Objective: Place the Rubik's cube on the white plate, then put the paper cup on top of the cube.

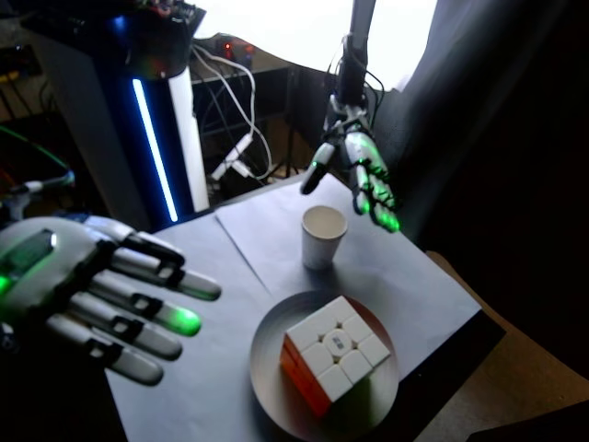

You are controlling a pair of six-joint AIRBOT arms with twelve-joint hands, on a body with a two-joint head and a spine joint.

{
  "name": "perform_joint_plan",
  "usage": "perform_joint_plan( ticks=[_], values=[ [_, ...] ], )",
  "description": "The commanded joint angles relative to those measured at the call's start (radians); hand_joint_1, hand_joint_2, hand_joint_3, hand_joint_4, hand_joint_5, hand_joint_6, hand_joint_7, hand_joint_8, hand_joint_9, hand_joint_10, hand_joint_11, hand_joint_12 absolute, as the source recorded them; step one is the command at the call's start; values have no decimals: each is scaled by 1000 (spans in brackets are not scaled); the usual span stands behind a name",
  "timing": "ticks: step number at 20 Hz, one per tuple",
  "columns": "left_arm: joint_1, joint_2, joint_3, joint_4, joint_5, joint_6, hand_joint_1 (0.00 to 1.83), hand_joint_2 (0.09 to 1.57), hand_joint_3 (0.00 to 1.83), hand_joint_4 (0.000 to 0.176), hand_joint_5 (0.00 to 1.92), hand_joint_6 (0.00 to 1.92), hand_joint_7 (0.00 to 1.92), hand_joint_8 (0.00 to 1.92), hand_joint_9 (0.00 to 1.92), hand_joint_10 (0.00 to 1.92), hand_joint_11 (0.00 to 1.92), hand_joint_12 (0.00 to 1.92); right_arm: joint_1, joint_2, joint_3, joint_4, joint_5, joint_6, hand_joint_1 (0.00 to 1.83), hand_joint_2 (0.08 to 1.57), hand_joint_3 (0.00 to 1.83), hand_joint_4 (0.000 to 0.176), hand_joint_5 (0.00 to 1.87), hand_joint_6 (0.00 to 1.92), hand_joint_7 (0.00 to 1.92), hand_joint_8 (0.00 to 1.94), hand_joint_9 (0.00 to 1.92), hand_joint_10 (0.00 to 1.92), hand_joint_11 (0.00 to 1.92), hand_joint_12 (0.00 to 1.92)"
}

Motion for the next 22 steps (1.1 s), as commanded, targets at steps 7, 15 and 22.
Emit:
perform_joint_plan(
  ticks=[7, 15, 22],
  values=[
    [-110, -41, 38, 89, -17, -4, 652, 997, 0, 169, 0, 0, 0, 0, 0, 0, 0, 0, 4, -4, 3, -5, 128, 3, 369, 1265, 0, 91, 0, 0, 0, 0, 0, 0, 0, 0],
    [-150, -130, 116, 99, 116, -39, 932, 1050, 1, 112, 194, 17, 173, 23, 147, 25, 0, 426, 3, -6, 3, -5, 128, 3, 373, 1265, 0, 80, 0, 0, 0, 0, 0, 0, 0, 0],
    [-156, -156, 146, 77, 154, -40, 1255, 1337, 4, 35, 249, 1783, 542, 1707, 236, 1920, 360, 1921, 1, -9, 3, -5, 128, 3, 377, 1270, 1, 64, 0, 0, 0, 0, 0, 0, 0, 0]
  ],
)
